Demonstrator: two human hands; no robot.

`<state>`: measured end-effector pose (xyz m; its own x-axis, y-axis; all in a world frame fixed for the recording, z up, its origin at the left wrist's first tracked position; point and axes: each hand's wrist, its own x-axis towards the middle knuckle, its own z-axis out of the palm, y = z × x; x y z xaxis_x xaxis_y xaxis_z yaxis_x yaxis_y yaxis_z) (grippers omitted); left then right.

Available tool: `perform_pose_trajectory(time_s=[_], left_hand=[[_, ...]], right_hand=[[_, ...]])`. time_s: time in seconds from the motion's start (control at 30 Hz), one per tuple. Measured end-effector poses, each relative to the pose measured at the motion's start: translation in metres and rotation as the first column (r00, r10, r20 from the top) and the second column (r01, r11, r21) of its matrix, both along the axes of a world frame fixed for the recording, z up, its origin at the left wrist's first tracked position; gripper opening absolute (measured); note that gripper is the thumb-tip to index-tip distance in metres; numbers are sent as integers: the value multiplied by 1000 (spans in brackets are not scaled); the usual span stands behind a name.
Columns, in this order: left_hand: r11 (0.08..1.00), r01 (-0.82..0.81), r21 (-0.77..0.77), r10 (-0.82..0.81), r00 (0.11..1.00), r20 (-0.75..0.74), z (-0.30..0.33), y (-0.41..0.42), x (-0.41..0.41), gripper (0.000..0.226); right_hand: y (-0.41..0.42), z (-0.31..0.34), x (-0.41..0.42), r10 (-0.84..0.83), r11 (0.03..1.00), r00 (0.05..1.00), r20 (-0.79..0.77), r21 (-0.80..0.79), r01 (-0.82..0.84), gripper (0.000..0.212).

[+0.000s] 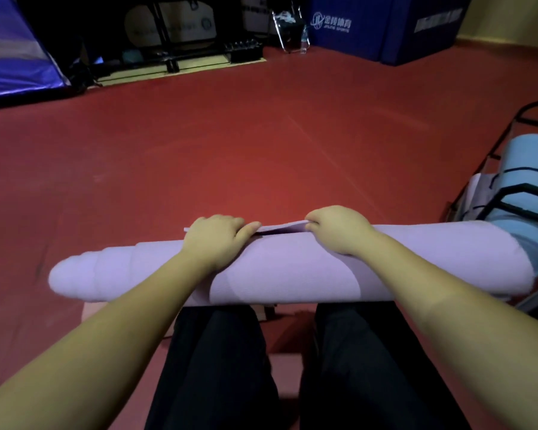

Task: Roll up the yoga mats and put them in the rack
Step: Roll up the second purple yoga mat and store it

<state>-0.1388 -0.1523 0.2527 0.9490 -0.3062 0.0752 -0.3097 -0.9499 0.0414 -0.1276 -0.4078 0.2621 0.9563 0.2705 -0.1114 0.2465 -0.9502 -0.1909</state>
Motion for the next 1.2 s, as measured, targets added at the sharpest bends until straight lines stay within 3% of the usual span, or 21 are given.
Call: perform_pose_trajectory(time_s=[0.07,0.17,0.27,0.37,0.43,0.57,0.67,0.7,0.77,0.8,0.87,0.9,0.93,0.97,1.0,1.03,1.07,1.13,1.2], left_hand=[[1000,-29,4,29,999,-18,-1,-2,3,69],[996,-74,39,73,997,23,0,-4,7,67],[994,-82,67,77,995,71,-1,-8,8,63],[997,-73,-38,74,997,20,-5,-12,4,62],[998,-6,-59,4,999,-32,-11,-15,-4,75],[962,158,222,-126,980,-153,-13,-15,-17,132],[976,130,172,-96,977,-191,-13,-8,-6,145],[985,108,138,-77,974,-213,-14,-6,-1,147],[993,90,82,-67,966,-248,-16,-3,10,141],[994,96,58,-77,959,-273,-16,-2,15,136],[995,98,11,-89,940,-330,-15,-2,22,124],[996,94,-10,-92,932,-352,-15,-3,24,118],[996,90,-26,-94,925,-369,-14,-5,26,116],[996,82,-36,-90,918,-387,-13,-7,28,117],[996,76,-44,-87,911,-403,-10,-9,28,119],[996,72,-55,-89,906,-414,-10,-12,28,121],[995,66,-70,-90,903,-419,-10,-14,28,119],[994,57,-88,-88,911,-403,-11,-14,28,108],[992,36,-121,-78,929,-362,-8,-11,29,108]], right_hand=[[-2,-2,-15,-1,999,999,-36,46,3,40],[10,-14,-34,14,998,995,101,-68,-7,57],[15,-21,-34,-46,996,981,188,-70,60,57],[9,-19,-29,-68,997,978,197,-32,75,51],[8,-18,-25,-95,995,982,163,-7,97,51],[11,-16,-15,-128,992,985,115,-3,129,52],[19,-21,-30,-156,950,901,405,311,24,33],[23,-24,-44,-192,882,860,472,467,-59,29],[37,-35,-79,-272,691,877,396,715,-108,25],[47,-45,-97,-261,649,921,289,759,-55,26],[66,-62,-126,-218,600,968,-122,766,231,30],[70,-73,-128,-238,420,879,-413,773,476,30],[71,-85,-122,-203,123,699,-686,690,713,29],[70,-97,-113,-107,-165,503,-858,514,842,31],[67,-107,-105,-26,-364,390,-920,373,854,35],[63,-113,-98,-7,-502,357,-934,312,807,39],[63,-114,-91,-11,-579,357,-934,297,759,42],[70,-108,-77,46,-670,429,-902,291,683,43],[77,-89,-63,164,-750,577,-800,279,599,45]])
